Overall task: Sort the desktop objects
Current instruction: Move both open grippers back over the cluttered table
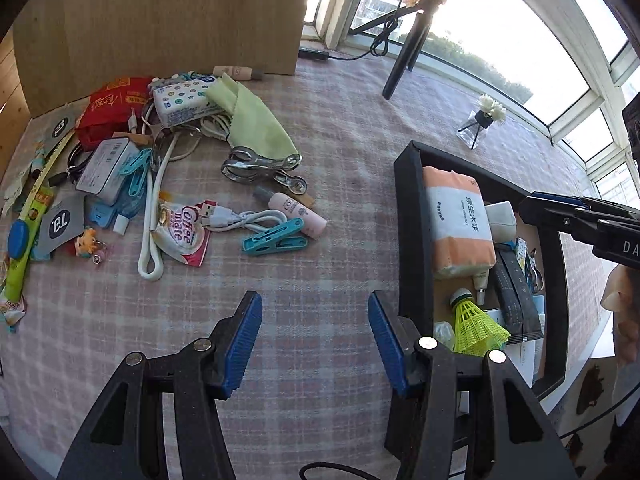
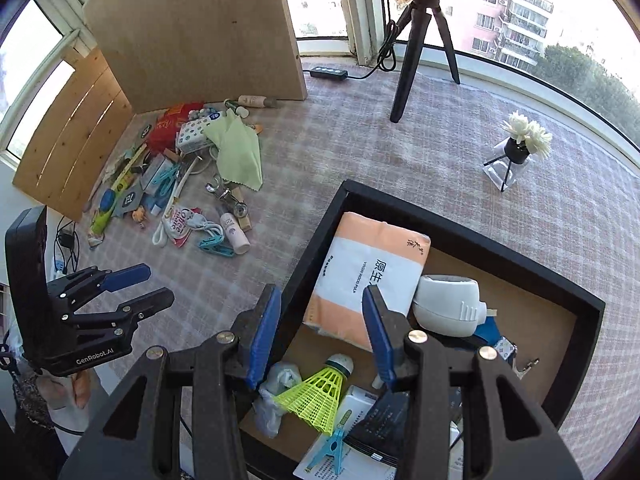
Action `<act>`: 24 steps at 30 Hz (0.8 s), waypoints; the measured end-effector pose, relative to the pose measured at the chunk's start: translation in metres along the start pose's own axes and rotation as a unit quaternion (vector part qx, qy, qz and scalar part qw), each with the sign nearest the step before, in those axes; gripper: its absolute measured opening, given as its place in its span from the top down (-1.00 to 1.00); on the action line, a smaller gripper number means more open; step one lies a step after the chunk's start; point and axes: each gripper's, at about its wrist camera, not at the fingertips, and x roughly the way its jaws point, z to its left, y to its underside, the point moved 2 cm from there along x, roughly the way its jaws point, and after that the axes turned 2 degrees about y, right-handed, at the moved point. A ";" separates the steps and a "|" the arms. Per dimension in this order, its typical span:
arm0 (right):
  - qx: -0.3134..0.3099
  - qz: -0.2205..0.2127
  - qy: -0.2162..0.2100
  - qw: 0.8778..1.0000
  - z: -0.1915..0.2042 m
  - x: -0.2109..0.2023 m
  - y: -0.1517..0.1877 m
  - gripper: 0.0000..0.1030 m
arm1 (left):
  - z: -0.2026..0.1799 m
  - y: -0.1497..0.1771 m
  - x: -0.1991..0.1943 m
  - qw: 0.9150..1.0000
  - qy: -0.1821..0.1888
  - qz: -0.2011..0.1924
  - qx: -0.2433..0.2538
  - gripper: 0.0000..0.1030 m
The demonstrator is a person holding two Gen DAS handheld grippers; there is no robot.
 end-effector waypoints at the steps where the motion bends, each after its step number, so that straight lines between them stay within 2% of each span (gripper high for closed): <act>1: -0.005 0.001 -0.008 1.000 0.009 0.003 -0.005 0.19 | 0.011 -0.001 0.000 1.000 -0.002 -0.001 -0.008 -0.01; 10: -0.019 0.004 -0.084 0.996 0.088 0.031 -0.058 0.21 | 0.125 -0.029 -0.021 0.997 -0.022 -0.033 -0.073 0.00; 15: 0.005 0.024 -0.149 0.989 0.132 0.059 -0.090 0.47 | 0.184 -0.054 -0.022 0.993 -0.025 -0.042 -0.110 0.02; 19: 0.025 0.047 -0.181 0.982 0.165 0.091 -0.111 0.58 | 0.212 -0.074 -0.012 0.992 -0.011 -0.040 -0.122 0.15; 21: 0.034 0.063 -0.190 0.979 0.179 0.110 -0.119 0.60 | 0.223 -0.081 -0.004 0.991 -0.004 -0.035 -0.132 0.25; 24: 0.041 0.081 -0.193 0.977 0.197 0.135 -0.131 0.63 | 0.230 -0.089 0.009 0.991 0.002 -0.027 -0.128 0.28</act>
